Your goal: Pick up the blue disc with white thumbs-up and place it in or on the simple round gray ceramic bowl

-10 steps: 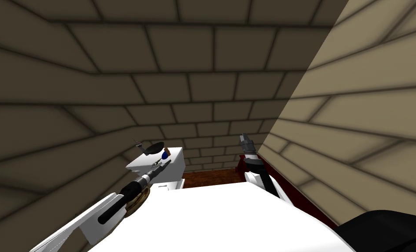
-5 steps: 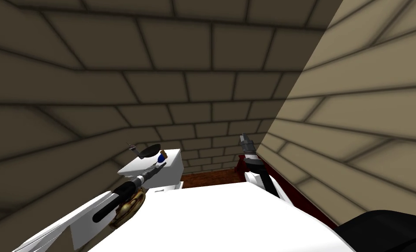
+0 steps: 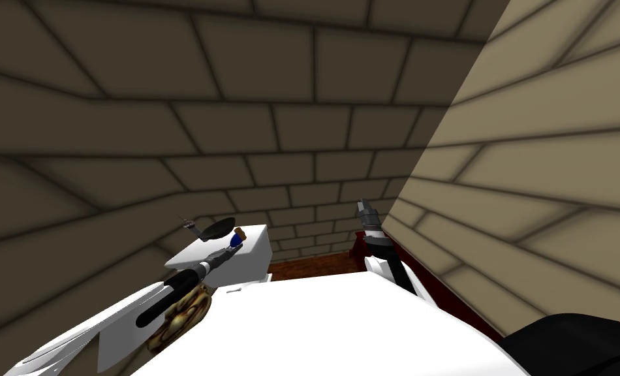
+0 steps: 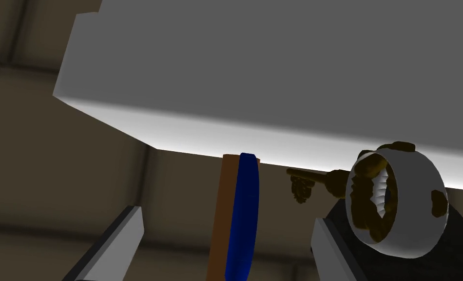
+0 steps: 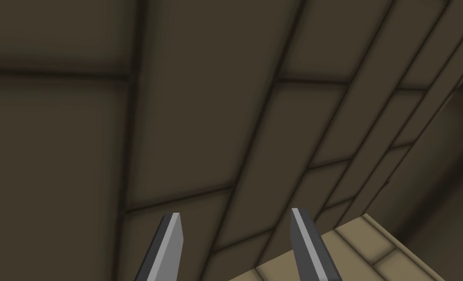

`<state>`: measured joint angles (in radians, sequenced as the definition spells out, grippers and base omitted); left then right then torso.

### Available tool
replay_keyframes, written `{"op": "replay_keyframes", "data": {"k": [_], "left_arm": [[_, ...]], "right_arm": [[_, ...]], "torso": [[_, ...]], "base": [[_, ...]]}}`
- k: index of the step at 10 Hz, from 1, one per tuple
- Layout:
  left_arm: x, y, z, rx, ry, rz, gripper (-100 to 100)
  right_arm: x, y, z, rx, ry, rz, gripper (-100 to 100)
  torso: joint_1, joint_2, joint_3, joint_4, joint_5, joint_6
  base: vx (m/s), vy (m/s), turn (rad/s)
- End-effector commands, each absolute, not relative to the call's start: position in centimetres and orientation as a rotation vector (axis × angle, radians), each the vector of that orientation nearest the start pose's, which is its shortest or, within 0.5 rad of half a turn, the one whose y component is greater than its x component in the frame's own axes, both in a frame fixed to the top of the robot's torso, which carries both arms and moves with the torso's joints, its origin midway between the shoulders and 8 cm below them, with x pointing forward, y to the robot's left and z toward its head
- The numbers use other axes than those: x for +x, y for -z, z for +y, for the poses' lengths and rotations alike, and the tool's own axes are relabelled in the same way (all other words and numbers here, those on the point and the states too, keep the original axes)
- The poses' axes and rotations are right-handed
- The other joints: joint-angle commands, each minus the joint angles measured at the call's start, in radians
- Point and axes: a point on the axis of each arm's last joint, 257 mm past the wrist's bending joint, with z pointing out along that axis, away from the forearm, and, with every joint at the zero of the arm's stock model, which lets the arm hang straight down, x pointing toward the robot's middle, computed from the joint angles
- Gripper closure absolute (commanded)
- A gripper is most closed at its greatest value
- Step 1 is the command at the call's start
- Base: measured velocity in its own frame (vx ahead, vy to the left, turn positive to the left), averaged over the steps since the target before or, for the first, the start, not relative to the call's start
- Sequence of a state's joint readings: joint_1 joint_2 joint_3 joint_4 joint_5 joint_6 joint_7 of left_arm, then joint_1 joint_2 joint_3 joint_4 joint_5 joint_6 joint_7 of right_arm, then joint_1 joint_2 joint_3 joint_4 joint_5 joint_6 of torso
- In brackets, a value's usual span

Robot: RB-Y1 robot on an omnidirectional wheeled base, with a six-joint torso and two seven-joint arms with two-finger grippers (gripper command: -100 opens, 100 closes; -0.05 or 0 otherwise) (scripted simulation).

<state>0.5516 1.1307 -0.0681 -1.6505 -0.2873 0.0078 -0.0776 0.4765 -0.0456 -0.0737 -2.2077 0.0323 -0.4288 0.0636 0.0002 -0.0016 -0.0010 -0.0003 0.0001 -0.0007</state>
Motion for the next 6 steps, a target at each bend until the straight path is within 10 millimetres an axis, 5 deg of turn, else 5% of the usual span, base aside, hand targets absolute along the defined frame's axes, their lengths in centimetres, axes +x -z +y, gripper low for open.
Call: {"op": "replay_keyframes", "data": {"k": [1,2,3,4,6], "left_arm": [[35.01,30.49,53.34,-0.188,-0.013,2.109,0],[34.93,31.2,53.73,-0.202,-0.021,2.106,-100],[34.96,30.9,53.54,-0.197,-0.017,2.107,-100],[34.95,30.95,53.56,-0.197,-0.018,2.107,100],[34.9,30.96,53.73,-0.198,-0.023,2.108,100]], "right_arm": [[36.68,1.27,-30.3,0.668,-1.126,0.758,0],[36.68,1.27,-30.29,0.668,-1.126,0.758,0],[36.68,1.27,-30.29,0.668,-1.126,0.758,0],[36.68,1.27,-30.3,0.668,-1.126,0.758,0],[36.68,1.27,-30.29,0.668,-1.126,0.758,0]], "torso": [[0.0,0.0,0.0,0.0,0.0,0.0],[0.0,0.001,0.001,0.0,0.0,0.0],[0.0,0.0,0.0,0.0,0.0,0.0],[0.0,0.0,0.0,0.0,0.0,0.0],[-0.002,0.002,0.001,0.001,0.0,0.002]], "base": [[0.0,0.0,0.0],[0.041,0.011,-0.094],[0.025,0.009,-0.027],[0.0,0.0,0.0],[0.001,0.002,0.0]]}}
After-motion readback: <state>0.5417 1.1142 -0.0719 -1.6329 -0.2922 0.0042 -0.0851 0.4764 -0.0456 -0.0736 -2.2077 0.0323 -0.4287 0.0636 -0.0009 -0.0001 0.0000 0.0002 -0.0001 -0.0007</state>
